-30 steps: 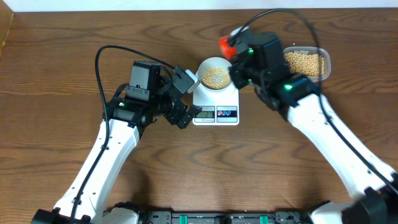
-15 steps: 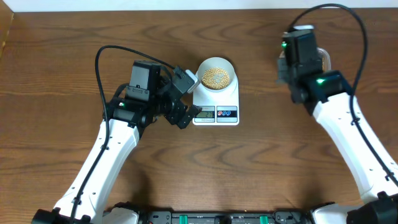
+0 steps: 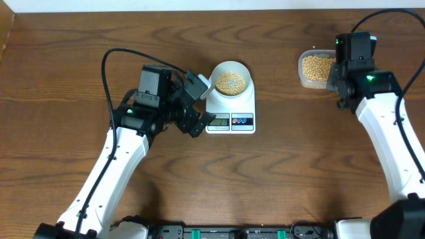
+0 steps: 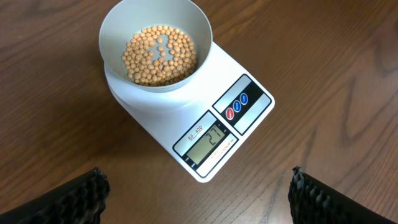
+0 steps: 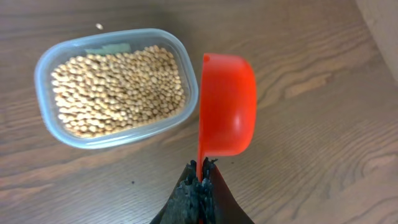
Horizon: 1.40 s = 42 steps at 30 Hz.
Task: Scoop item into bowl and weigh 50g on scale
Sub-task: 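Move the empty red scoop back over the soybean tub and dip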
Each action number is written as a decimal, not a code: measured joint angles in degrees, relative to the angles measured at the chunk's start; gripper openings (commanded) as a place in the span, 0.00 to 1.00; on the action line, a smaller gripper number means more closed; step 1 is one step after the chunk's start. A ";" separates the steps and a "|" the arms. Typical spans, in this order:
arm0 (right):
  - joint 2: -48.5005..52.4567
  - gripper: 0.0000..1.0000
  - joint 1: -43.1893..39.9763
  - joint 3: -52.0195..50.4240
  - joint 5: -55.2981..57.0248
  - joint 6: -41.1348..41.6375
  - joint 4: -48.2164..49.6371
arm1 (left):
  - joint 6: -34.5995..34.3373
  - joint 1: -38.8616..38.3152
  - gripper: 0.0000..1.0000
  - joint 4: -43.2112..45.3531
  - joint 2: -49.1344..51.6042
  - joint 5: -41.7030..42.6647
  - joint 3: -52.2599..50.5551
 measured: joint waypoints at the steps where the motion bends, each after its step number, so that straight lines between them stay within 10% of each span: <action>1: 0.68 0.01 -0.22 0.00 -0.02 0.09 0.13 | 0.00 0.00 0.95 0.00 0.00 0.00 0.00; 42: 16.81 0.01 -0.42 0.00 -9.79 0.48 12.07 | 0.00 0.00 0.95 0.00 0.00 0.00 0.00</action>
